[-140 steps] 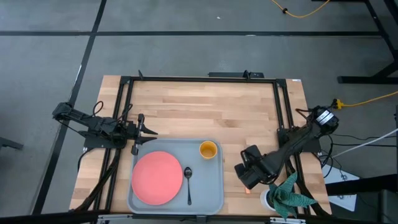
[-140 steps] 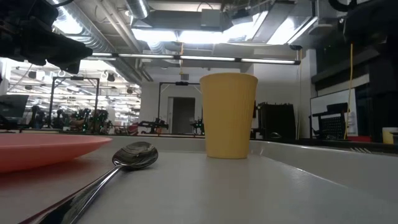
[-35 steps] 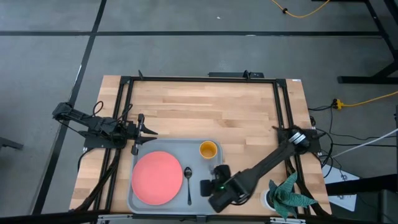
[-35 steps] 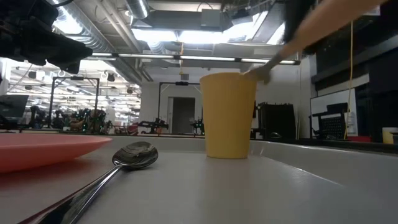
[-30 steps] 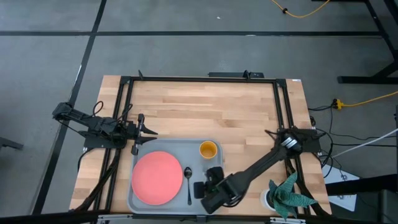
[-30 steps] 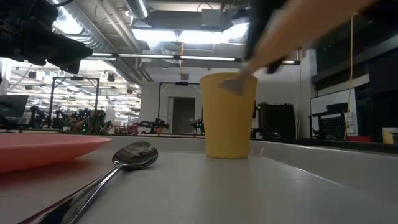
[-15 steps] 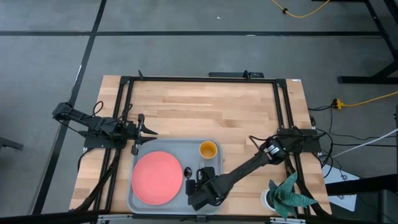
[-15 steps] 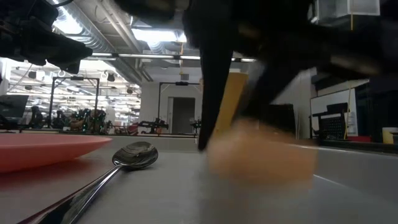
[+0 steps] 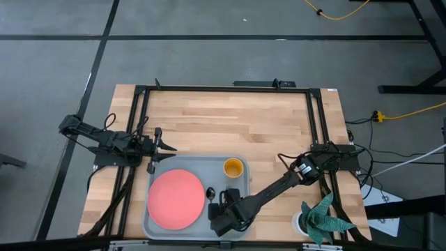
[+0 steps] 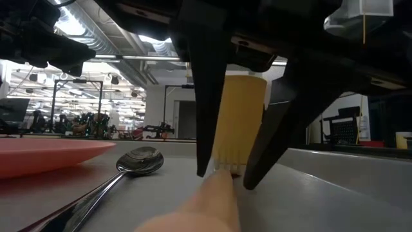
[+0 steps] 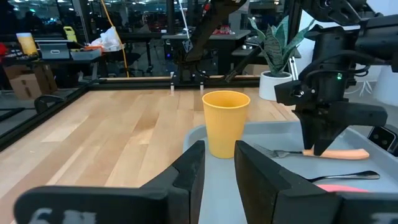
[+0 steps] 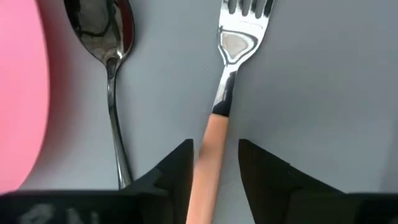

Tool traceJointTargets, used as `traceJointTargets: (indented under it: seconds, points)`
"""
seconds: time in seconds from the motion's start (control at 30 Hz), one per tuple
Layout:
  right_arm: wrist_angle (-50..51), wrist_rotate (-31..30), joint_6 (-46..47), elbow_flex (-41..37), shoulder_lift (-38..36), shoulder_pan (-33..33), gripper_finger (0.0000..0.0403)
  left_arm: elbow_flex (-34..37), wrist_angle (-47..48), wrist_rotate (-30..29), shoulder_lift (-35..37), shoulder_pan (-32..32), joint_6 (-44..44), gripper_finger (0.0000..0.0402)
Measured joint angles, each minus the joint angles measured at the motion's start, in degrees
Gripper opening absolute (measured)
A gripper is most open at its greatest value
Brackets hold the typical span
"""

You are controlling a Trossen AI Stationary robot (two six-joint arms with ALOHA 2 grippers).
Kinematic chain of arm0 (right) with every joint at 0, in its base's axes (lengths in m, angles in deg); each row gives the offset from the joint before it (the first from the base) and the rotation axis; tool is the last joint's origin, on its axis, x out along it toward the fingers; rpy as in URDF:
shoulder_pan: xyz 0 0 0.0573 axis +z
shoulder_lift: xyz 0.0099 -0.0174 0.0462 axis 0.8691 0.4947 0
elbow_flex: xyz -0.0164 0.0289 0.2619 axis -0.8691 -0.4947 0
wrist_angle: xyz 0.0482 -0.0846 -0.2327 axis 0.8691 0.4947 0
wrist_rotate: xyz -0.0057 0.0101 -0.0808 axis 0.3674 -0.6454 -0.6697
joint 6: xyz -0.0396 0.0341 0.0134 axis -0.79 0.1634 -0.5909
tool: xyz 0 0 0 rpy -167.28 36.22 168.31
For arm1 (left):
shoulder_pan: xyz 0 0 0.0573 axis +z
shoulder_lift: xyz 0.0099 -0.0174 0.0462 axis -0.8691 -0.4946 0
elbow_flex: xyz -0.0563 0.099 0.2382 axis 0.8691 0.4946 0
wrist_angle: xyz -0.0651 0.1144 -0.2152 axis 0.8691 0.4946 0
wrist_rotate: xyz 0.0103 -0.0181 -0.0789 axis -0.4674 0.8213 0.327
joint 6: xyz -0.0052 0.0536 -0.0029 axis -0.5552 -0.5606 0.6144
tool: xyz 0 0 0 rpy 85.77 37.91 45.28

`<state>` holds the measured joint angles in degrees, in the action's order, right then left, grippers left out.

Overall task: Pick and place plate/cup/fork/spoon on tray
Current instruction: Put the orange fork on the gray tray to the right of the black spoon

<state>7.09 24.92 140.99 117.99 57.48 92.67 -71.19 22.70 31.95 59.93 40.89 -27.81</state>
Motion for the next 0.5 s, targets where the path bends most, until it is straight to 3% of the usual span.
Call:
traceJointTargets:
  seconds: [0.5]
  points:
    - [0.95,0.19,-1.78,0.0,-0.31,0.0,0.0127,0.0,0.0,0.02,-0.02,0.0,-0.02,0.008]
